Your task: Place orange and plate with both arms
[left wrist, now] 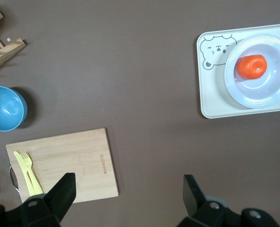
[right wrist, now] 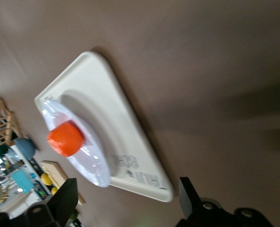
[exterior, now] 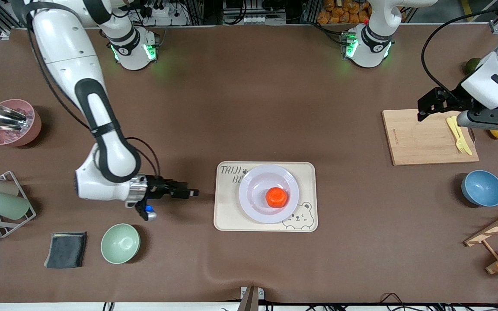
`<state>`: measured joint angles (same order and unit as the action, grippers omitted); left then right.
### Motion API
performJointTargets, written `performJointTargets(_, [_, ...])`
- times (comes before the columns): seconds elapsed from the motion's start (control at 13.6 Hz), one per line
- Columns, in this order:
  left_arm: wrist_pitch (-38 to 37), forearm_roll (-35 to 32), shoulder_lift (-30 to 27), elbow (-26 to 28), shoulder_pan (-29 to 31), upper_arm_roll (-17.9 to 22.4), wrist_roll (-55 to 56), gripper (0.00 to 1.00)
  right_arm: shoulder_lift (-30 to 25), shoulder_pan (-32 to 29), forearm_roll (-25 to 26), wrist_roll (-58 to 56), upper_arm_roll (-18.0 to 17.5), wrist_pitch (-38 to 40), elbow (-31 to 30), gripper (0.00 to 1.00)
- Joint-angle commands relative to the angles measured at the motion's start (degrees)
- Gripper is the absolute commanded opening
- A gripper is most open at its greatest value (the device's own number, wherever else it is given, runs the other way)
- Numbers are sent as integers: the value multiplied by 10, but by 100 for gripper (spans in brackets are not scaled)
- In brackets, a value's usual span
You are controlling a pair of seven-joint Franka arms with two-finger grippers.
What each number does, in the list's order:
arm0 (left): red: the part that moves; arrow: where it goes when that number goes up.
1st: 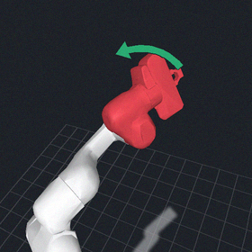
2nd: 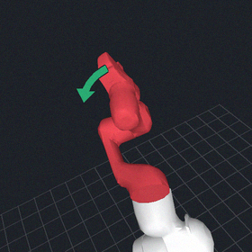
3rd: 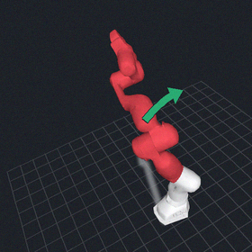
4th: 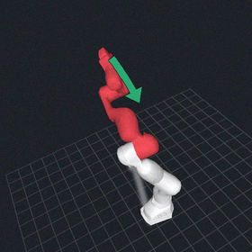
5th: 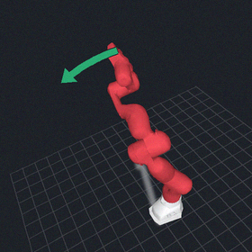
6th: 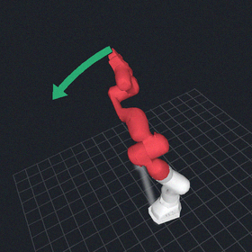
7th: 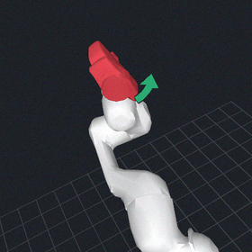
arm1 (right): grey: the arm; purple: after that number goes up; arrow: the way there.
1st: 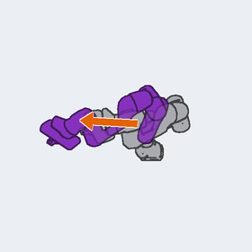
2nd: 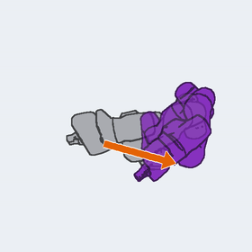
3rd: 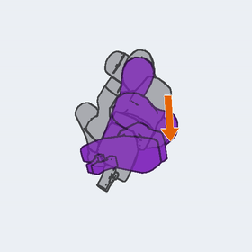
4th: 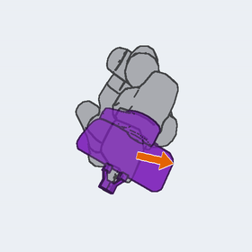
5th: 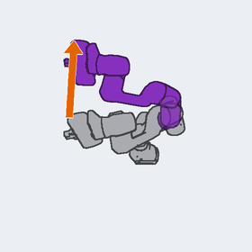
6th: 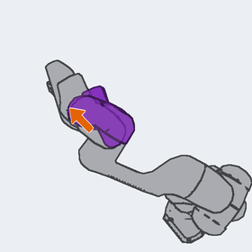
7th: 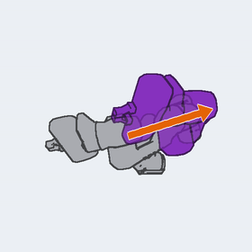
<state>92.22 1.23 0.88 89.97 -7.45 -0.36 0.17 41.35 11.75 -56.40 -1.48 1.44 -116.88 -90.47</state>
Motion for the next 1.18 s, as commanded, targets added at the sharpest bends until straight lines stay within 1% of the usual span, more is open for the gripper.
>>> performJointTargets(0.0, [-1,8,7,-15,1,1,-3,100,-10,-58,106,11,-12,69,34,97])
performJointTargets(0.15, [-1,8,7,-15,1,1,-4,100,-10,-87,145,9,-12,121,63,100])
performJointTargets(0.22, [-1,8,7,-15,1,1,-4,100,-8,-104,168,9,-12,141,79,100])
performJointTargets(0.44, [-1,8,7,-15,2,1,-4,100,-9,-121,239,-9,-13,158,111,100])
performJointTargets(0.59, [-1,8,7,-15,2,1,-4,100,-9,-130,276,-21,-12,190,138,100])
performJointTargets(0.66, [-1,8,7,-15,2,1,-4,100,-9,-133,293,-20,-11,210,166,100])
performJointTargets(0.89, [-1,8,7,-15,2,1,-4,100,-9,-139,370,-20,-9,291,245,100])
performJointTargets(1.11, [-1,7,8,-14,2,1,-4,100,-15,-161,405,-34,-12,356,286,100])
